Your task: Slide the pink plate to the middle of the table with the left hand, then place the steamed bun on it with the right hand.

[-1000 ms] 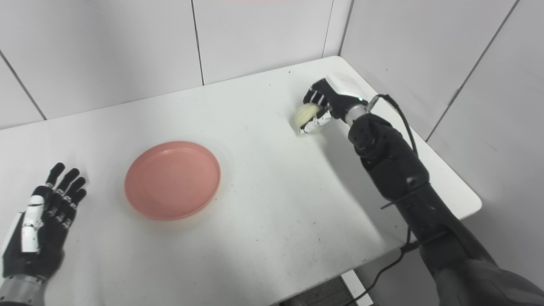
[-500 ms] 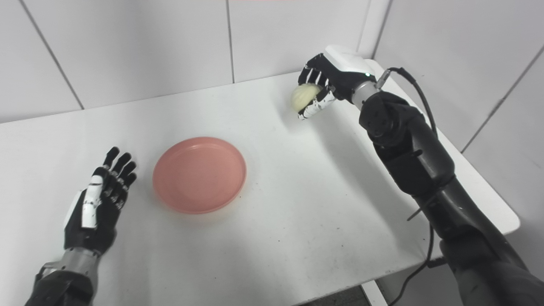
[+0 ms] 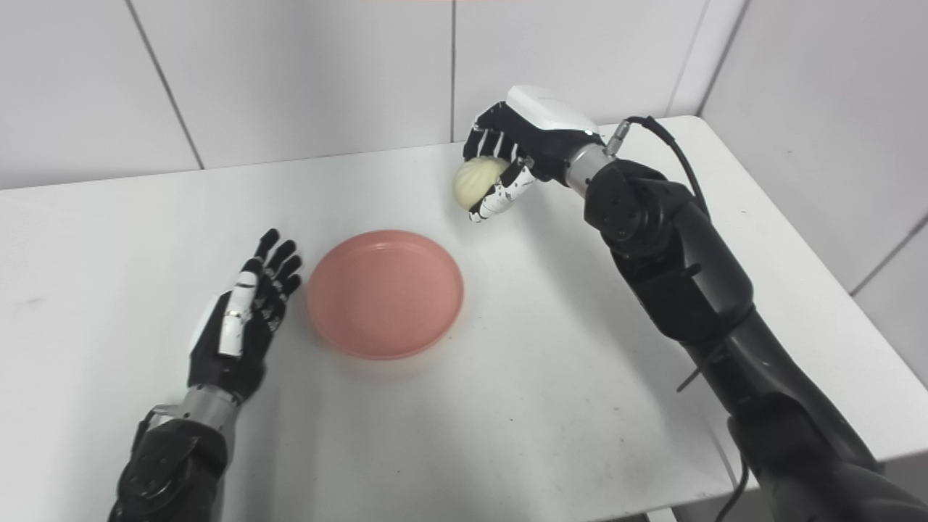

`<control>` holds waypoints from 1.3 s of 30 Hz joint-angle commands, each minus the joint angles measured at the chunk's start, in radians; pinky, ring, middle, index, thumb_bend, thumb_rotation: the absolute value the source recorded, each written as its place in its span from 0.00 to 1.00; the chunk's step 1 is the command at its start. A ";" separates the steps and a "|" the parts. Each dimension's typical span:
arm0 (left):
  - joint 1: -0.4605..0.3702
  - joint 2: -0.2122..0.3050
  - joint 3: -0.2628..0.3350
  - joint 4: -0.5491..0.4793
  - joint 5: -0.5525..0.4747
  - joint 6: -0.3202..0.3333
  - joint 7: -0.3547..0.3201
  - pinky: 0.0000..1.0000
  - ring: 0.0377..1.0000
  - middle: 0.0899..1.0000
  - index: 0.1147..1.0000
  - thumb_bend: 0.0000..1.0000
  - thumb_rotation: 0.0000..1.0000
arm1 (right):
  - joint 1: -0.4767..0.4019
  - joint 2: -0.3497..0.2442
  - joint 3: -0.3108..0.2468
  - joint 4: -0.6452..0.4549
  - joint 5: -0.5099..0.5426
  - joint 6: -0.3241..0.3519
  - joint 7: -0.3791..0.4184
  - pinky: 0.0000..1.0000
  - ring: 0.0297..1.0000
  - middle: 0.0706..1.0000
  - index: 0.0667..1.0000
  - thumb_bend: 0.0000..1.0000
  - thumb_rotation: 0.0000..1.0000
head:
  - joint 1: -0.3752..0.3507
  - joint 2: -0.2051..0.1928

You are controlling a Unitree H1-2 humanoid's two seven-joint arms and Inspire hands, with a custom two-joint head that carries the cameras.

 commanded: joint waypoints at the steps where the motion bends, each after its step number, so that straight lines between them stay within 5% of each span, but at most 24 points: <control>1: 0.040 -0.006 -0.012 0.063 0.024 0.073 0.013 1.00 0.98 0.98 0.97 0.37 1.00 | -0.056 0.006 0.010 -0.036 -0.009 -0.018 0.007 0.37 0.41 0.46 0.45 0.50 0.12 | 0.009 0.001; 17: 0.024 -0.030 -0.040 0.072 0.088 0.063 0.033 1.00 0.98 0.98 0.96 0.38 1.00 | -0.072 0.133 0.107 -0.030 -0.059 -0.003 0.057 0.40 0.45 0.49 0.45 0.50 0.12 | 0.069 0.021; 39: 0.021 -0.034 -0.049 0.070 0.104 0.059 0.028 1.00 0.98 0.98 0.97 0.39 1.00 | -0.064 0.187 0.195 0.146 -0.122 -0.087 0.040 0.37 0.43 0.48 0.45 0.50 0.12 | 0.085 0.043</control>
